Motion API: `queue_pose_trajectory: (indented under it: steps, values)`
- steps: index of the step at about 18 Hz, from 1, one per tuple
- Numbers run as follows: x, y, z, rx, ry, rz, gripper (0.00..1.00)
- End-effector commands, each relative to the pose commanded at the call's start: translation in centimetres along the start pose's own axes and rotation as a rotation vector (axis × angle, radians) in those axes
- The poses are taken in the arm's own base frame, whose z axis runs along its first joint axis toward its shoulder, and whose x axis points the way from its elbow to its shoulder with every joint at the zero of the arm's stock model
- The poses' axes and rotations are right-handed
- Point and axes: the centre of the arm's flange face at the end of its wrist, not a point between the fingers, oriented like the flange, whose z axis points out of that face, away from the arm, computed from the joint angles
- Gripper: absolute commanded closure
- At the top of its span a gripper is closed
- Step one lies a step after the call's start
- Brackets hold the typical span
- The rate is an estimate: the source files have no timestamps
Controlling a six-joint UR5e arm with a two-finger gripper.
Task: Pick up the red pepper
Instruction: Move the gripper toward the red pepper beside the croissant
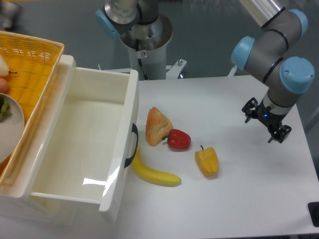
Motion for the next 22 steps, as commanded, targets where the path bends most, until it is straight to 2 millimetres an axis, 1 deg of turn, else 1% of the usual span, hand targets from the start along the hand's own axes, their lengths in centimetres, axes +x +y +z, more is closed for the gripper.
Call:
queue_pose_trajectory:
  steps: [4,7,9,12,13,15,17,19,22]
  values:
    - [0.1,-0.1,0.0,0.0,0.0,0.0,0.0]
    - [0.3,-1.1,0.2,0.0,0.005,-0.044,0.0]
    - [0.4,-2.6,0.8,0.0,0.013,-0.069,0.0]
    - [0.7,-3.4,1.3,-0.003,0.023,-0.102,0.0]
    - [1.0,-4.0,1.5,-0.003,0.027,-0.12,0.0]
    - [1.5,-4.5,2.0,-0.008,0.038,-0.181,0.0]
    - [2.4,-6.2,2.8,-0.012,0.053,-0.271,0.0]
    - [3.2,-8.3,3.2,-0.022,0.058,-0.373,0.0]
    - [4.1,-10.1,3.3,-0.025,0.064,-0.423,0.0]
